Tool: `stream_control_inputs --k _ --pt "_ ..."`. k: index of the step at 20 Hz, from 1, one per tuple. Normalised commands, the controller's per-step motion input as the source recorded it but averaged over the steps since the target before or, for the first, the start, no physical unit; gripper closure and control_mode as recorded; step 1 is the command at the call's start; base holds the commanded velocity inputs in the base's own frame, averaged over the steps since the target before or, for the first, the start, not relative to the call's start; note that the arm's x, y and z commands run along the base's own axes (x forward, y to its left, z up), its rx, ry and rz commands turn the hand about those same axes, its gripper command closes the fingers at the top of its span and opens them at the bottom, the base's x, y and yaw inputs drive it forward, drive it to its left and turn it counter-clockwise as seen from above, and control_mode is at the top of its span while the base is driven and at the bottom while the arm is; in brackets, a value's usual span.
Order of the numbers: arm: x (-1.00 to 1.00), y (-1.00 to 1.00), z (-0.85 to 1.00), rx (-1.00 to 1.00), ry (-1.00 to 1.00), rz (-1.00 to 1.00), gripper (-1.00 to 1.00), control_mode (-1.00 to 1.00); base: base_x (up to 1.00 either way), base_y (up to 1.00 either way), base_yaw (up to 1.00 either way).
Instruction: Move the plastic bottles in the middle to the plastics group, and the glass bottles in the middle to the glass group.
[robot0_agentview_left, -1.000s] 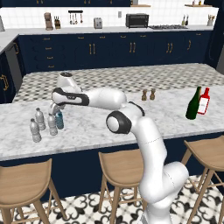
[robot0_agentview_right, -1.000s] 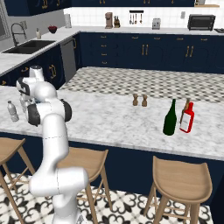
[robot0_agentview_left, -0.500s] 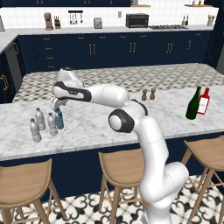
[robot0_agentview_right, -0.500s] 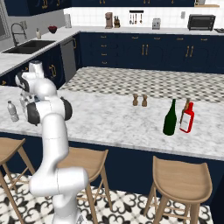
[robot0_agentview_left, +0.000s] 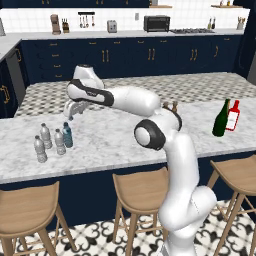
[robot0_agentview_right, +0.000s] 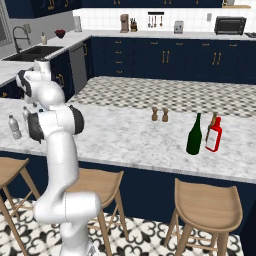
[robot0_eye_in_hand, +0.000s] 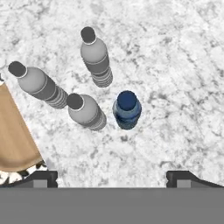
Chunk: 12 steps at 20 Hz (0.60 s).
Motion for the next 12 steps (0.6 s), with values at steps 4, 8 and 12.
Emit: stream_control_inputs --k 4,8,12 --pt "-0.86 -0.87 -0.09 0.10 0.00 0.00 -1.00 -1.00 0.00 0.00 0.00" --pt "-0.90 -0.99 -0.25 0.14 0.00 0.00 -1.00 -1.00 0.00 0.00 0.00" --pt "-0.96 -0.95 -0.13 0.14 0.00 0.00 -1.00 -1.00 0.00 0.00 0.00"
